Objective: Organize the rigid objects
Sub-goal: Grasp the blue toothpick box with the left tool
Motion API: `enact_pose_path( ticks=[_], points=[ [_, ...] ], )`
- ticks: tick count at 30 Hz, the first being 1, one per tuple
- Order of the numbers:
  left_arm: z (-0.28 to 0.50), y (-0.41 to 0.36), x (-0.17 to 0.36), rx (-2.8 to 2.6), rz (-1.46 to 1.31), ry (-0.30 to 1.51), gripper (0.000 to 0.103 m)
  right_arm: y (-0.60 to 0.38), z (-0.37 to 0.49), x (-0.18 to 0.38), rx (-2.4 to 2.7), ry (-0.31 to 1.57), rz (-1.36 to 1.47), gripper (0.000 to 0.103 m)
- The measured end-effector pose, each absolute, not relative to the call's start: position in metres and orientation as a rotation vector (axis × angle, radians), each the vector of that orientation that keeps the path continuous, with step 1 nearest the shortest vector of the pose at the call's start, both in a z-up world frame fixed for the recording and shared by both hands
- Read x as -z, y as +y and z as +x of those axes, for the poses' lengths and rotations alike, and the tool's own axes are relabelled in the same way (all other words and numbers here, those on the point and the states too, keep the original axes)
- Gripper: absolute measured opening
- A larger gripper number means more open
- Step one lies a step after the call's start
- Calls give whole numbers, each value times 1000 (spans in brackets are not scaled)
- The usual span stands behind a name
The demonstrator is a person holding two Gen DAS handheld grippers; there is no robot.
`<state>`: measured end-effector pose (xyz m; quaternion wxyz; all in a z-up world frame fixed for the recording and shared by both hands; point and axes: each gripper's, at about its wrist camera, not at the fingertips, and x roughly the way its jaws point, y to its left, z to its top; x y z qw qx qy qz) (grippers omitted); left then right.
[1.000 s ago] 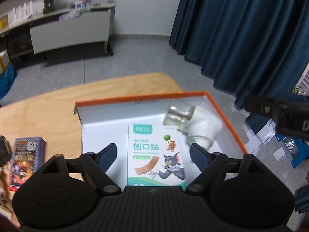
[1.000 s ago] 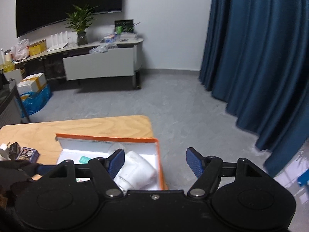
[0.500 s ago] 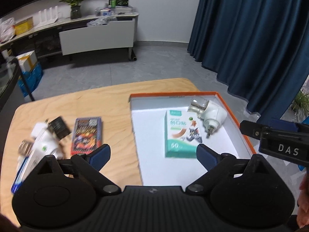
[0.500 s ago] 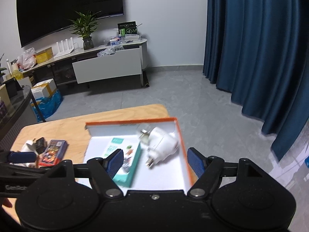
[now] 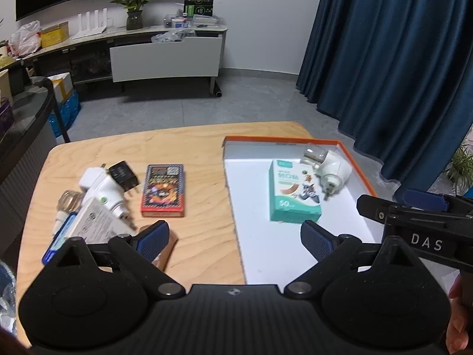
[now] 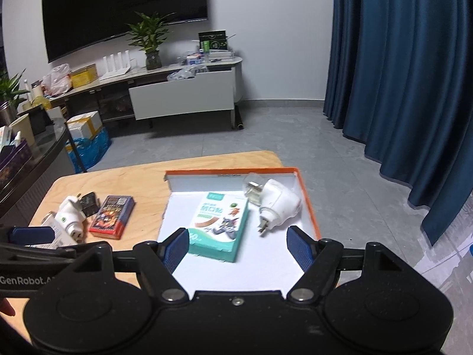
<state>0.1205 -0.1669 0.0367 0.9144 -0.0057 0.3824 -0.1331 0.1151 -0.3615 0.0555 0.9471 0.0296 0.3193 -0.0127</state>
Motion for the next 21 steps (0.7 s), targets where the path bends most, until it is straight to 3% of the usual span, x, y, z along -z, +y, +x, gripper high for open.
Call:
enact_pose_path(
  ticks=[21],
  points=[
    [101,-36,-2,77,-113,841,99,-269,108,-21,-168,740,6,86]
  ],
)
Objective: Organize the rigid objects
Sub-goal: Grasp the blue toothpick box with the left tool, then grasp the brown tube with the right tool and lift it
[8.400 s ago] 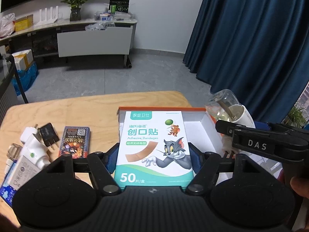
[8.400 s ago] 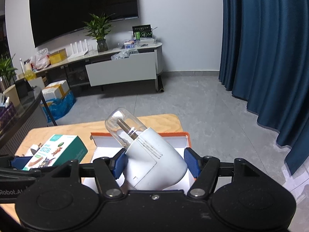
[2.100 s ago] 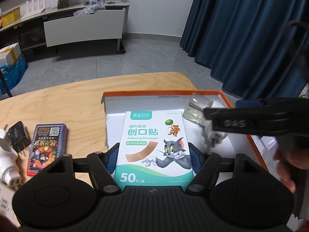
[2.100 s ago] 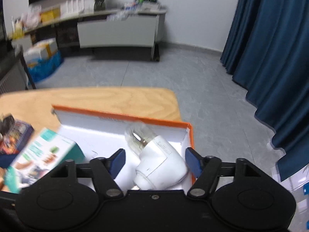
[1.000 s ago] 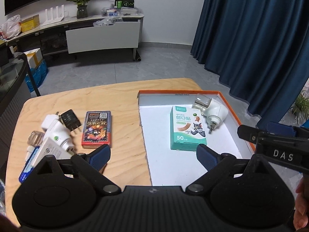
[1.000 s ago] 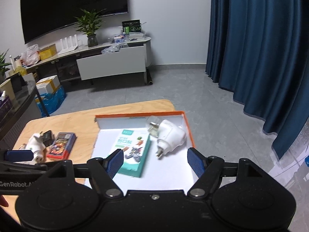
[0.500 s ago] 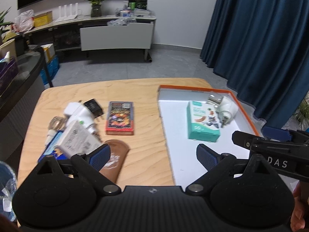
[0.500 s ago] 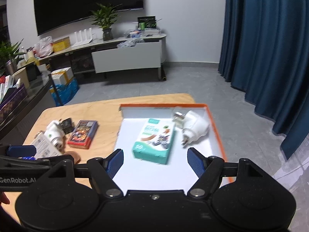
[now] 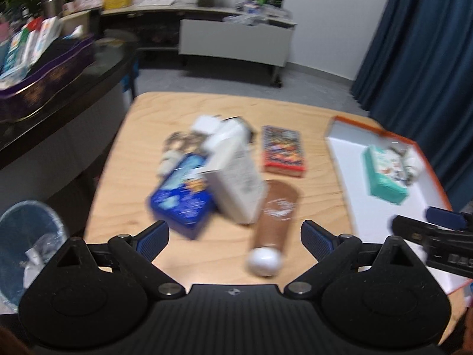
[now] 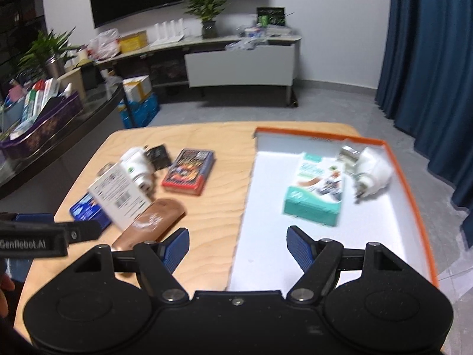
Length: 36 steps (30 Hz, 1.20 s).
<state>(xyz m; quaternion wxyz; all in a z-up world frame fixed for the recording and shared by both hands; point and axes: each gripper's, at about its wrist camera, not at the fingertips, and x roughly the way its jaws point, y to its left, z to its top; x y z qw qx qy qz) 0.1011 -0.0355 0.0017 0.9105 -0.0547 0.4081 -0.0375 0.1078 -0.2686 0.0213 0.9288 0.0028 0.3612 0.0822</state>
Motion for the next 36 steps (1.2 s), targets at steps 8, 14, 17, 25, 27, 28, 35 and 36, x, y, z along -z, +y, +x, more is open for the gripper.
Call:
enact_pose_path(
  ticks=[8,14,17,25,27,28,35,36],
  points=[
    [129,3,23,36,-49,858,99,-269,109,-16,-174,748,28,86],
    [153,-4,39,87,59,850,98,-270,112,-13,-170,759,45,86],
    [162,-8,45,105,79,841,94,-269,114,-9,-167,771,39,86],
    [156,-16,48,127,77,817,63,-250,120,0,-202,821,55,86],
    [145,-13,46,114,63,818,63,-240,123,4,-230,843,72,86],
    [140,-12,45,108,55,818,63,-234,125,6,-243,854,77,86],
    [96,17,24,31,-20,768,63,-184,145,22,-291,927,143,86],
    [93,20,21,25,-31,765,63,-176,149,25,-280,936,136,86]
  ],
)
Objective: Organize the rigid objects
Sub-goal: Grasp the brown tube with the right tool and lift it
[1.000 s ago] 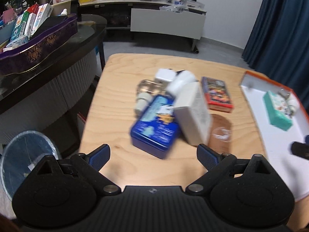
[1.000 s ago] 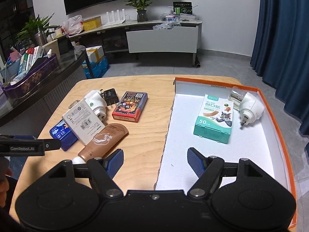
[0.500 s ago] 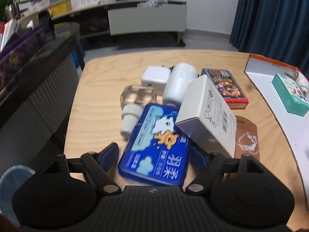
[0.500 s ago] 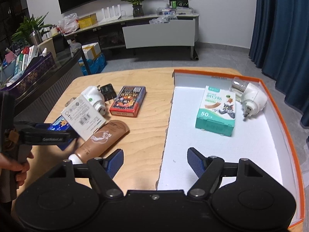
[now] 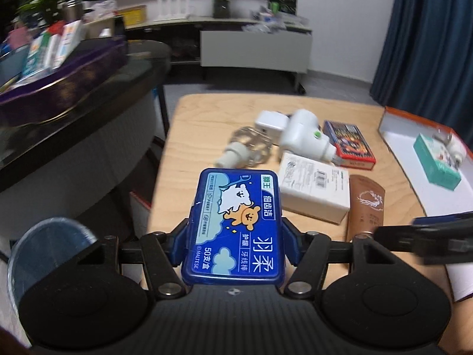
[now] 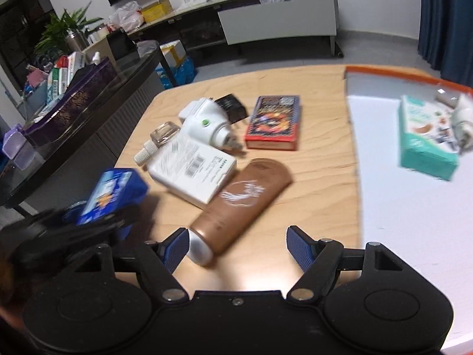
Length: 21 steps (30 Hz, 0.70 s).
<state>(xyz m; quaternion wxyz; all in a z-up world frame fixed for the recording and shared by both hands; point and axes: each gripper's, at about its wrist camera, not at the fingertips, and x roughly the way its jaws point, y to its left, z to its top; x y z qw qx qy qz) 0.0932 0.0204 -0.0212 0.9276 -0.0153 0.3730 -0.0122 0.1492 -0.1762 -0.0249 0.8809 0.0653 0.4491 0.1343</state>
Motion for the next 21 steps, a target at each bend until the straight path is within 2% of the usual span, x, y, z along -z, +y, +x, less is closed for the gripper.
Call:
enact_pose_path(
  ticks=[5,6,7,8,10,16,21],
  points=[
    [84,30,13,19,-85,746,63,-149,167,40,-233,958,74,87],
    [83,30,13,19,-89,744,63,-146,166,42,-225,942,43,85],
    [82,30,13,23,-97,745,63,-146,164,43,-211,927,15,74],
    [81,31,15,29,-108,748,63,-148,162,43,-198,915,0,58],
    [81,30,17,39,-131,753,63,-159,158,43,-174,909,5,47],
    [81,19,21,69,-131,749,63,-174,162,43,-244,903,-7,50],
    [80,15,21,70,-125,745,63,-174,158,44,-236,860,-31,45]
  ],
)
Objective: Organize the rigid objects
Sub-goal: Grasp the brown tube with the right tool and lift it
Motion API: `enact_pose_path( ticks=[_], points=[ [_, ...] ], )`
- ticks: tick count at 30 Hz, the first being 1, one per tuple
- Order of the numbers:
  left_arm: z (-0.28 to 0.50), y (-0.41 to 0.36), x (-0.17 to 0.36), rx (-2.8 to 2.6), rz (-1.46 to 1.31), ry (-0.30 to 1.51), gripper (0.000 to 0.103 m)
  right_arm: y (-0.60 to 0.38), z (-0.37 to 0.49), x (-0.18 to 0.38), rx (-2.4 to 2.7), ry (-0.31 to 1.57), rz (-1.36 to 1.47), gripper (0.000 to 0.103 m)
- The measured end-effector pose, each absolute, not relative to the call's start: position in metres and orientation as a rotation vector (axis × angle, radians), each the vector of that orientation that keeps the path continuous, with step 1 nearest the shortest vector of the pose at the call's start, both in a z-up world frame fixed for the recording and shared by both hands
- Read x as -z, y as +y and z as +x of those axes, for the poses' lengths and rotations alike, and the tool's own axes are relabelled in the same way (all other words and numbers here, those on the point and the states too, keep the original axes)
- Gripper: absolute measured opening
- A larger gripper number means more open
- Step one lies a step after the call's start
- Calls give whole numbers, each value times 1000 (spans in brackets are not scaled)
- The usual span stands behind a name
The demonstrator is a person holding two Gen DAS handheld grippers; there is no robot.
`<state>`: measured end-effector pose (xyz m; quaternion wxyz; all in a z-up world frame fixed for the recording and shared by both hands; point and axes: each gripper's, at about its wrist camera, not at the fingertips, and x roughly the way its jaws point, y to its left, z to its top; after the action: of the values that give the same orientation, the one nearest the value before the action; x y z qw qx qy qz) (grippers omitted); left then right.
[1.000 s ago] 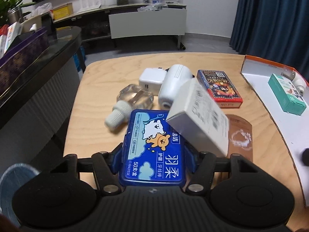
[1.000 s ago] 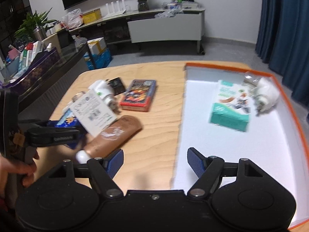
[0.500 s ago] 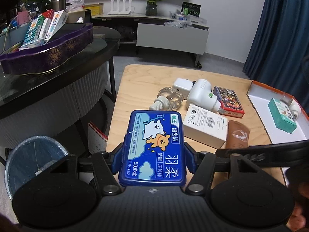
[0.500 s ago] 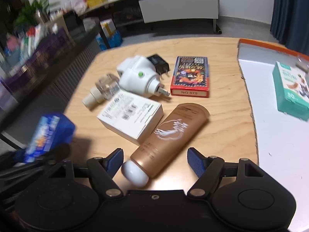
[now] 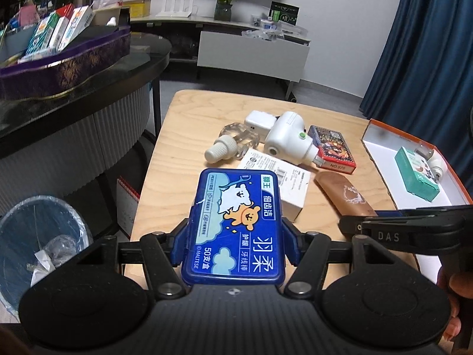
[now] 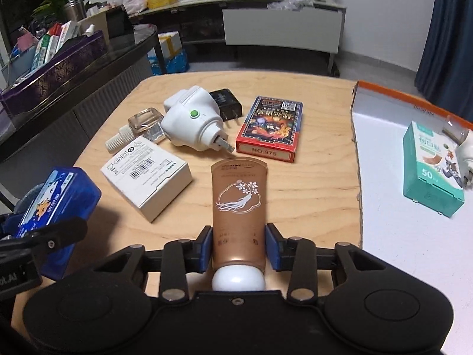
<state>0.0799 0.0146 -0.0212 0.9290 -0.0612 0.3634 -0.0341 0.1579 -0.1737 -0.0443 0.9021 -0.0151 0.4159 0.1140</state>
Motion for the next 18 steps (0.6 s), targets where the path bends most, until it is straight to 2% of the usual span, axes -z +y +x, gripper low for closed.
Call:
enact_pose_path(
  ticks=[8,18],
  points=[
    [76,-21,-3,143,-87,705,63,-224,133,8,-193,745,38,45],
    [96,-126,-33,335,-46,685,63,-348,98,-39,40,586,144,45]
  ],
)
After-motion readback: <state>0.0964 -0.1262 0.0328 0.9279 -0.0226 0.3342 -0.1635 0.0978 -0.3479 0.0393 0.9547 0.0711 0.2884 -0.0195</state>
